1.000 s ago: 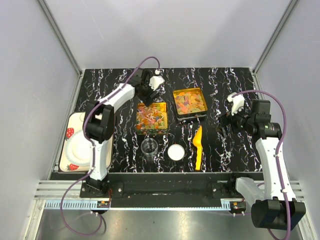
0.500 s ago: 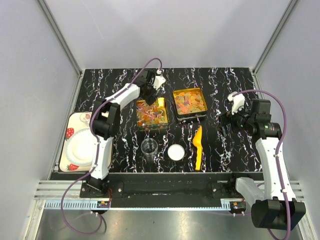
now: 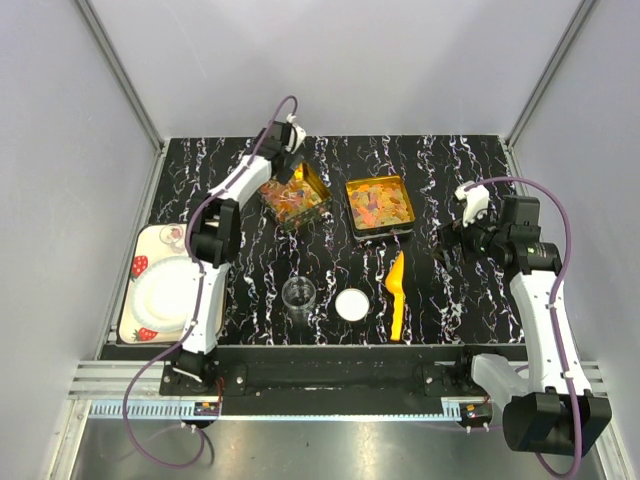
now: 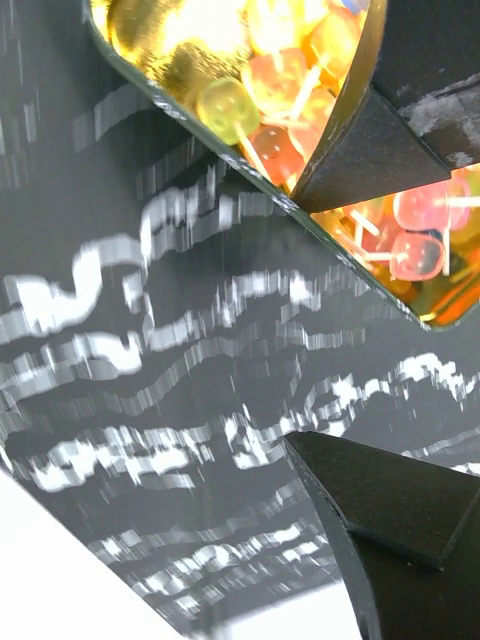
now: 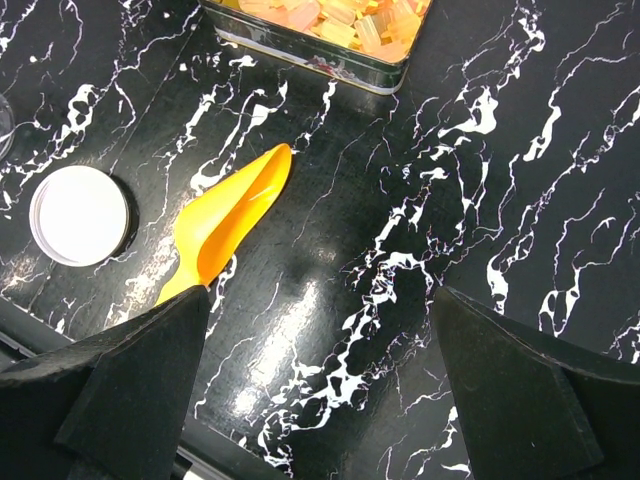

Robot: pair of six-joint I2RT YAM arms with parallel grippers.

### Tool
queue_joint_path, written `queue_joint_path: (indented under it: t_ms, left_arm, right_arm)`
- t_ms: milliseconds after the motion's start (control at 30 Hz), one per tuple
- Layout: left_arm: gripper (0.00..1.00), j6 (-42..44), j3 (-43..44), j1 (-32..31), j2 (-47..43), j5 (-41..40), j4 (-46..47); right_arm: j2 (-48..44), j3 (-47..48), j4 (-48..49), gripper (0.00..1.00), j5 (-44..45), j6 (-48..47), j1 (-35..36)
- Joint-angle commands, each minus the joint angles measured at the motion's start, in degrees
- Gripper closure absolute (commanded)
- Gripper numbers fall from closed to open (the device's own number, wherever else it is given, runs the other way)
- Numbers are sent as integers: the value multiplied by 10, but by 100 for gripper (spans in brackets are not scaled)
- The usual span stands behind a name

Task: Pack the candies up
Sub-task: Move the storage box to the center of the board, then pick up the spatula from the center of the board.

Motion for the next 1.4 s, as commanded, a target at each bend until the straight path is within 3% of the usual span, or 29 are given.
queue_joint_path:
  t_ms: [0, 300, 600, 767, 1067, 1367]
  left_arm:
    - [1, -13, 29, 27, 1, -57, 16]
    - [1, -35, -98, 31, -127, 65, 40]
    - [1, -47, -242, 10, -289, 161, 61]
    - [1, -42, -314, -12, -369, 203, 61]
    - [1, -37, -388, -33, -478, 223, 48]
    - [1, -31, -421, -39, -555, 197, 19]
  right_arm:
    - [22, 0, 24, 0, 15, -4, 0]
    - [76, -10, 15, 2, -50, -53, 0]
    - [148, -30, 38, 4, -87, -45, 0]
    - [205, -37, 40, 11, -133, -49, 1]
    - [268, -24, 38, 16, -164, -52, 30]
    - [309, -4, 69, 22, -123, -20, 108]
